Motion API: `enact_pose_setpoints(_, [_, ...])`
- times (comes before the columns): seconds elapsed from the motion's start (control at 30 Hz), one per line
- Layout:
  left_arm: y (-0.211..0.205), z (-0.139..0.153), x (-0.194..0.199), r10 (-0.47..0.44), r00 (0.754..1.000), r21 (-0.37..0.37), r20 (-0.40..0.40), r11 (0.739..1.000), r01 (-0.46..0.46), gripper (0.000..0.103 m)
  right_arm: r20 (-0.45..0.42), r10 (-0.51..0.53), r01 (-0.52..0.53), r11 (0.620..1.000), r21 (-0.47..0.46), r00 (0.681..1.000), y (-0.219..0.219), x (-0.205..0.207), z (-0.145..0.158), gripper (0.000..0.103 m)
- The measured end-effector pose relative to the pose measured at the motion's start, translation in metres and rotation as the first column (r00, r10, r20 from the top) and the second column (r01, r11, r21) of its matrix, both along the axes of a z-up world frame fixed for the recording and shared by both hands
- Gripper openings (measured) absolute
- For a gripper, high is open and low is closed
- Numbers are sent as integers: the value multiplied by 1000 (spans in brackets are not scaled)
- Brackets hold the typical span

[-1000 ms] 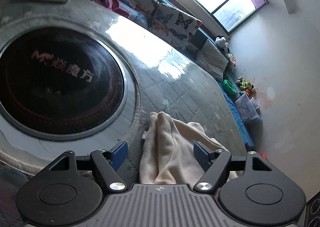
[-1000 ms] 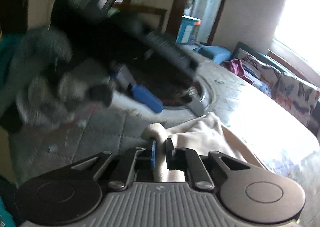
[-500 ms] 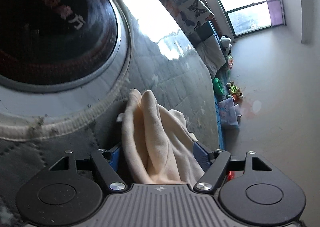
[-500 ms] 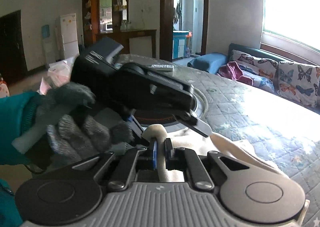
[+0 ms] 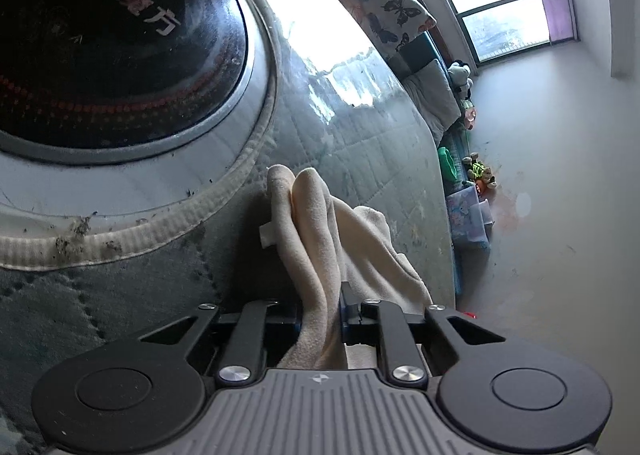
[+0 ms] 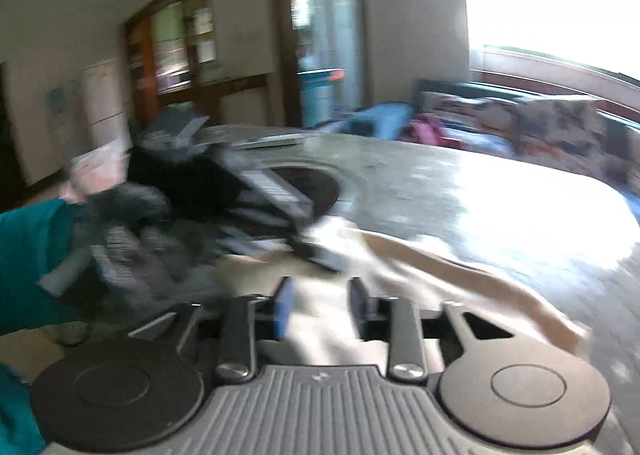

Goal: Fold clothes

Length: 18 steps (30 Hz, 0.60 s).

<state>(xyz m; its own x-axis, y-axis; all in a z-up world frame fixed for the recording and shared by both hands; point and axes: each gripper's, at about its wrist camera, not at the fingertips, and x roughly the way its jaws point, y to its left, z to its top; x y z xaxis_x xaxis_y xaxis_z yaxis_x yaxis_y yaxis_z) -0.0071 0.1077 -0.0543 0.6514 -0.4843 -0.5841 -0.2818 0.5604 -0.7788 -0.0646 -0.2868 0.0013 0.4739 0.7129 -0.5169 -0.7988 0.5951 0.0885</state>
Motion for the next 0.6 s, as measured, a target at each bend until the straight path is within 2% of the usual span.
enact_pose_setpoints(0.1, [-3,2,-1,-6,1000,19,5,1000,6,18,-23,-150,150,989,-5,988,-37,15,-5,37])
enact_pose_setpoints(0.27, [-6,4,-1,-15,1000,50,9,999,14,18,-115,-351,355,935,15,929,-86,64,-24,38])
enact_pose_setpoints(0.37, [-7,5,-1,-21,1000,69,9,997,20,18,-161,-403,411,911,18,901,-102,83,-39,41])
enact_pose_setpoints(0.53, [-8,7,0,-27,1000,91,8,996,26,18,-224,-421,439,898,35,879,-108,102,-55,43])
enact_pose_setpoints(0.6, [-10,8,2,-30,1000,98,11,995,28,18,-246,-419,444,894,54,874,-109,105,-60,38])
